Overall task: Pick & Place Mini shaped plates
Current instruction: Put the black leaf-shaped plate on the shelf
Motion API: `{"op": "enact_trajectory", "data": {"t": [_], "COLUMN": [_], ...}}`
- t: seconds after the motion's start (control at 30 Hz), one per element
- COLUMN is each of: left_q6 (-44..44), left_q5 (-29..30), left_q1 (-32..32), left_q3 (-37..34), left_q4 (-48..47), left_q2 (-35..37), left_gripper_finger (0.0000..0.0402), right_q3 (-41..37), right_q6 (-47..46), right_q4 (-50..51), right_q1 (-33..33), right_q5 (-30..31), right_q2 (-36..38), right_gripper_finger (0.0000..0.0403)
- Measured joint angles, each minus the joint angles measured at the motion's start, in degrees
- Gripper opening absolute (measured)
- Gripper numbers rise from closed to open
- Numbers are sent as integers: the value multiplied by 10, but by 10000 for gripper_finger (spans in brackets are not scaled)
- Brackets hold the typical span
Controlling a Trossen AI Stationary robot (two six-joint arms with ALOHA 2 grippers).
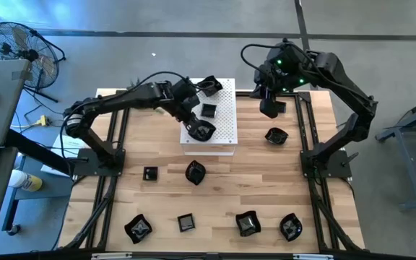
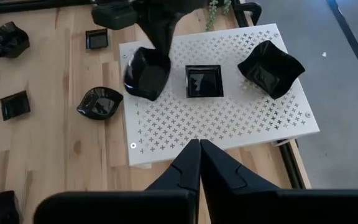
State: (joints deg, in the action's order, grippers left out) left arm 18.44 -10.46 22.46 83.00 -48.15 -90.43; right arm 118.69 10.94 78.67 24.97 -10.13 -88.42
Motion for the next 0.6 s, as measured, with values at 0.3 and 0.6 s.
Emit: {"op": "enact_trajectory", "data": {"t": [0.3,0.6], "left_q6": [11,13], "left_q5": [-6,-25], "left_q1": [0,0], "left_q3": [0,0], "left_q4": [45,62], "left_q2": [1,-22], "left_gripper_finger": [0,2], "right_q3": [0,0], "right_q6": [14,30], "right_q4": [-1,-4], "right_q1": [0,0], "right_q5": [1,1], "right_q2": [0,0], "right_gripper_finger": [2,2]}}
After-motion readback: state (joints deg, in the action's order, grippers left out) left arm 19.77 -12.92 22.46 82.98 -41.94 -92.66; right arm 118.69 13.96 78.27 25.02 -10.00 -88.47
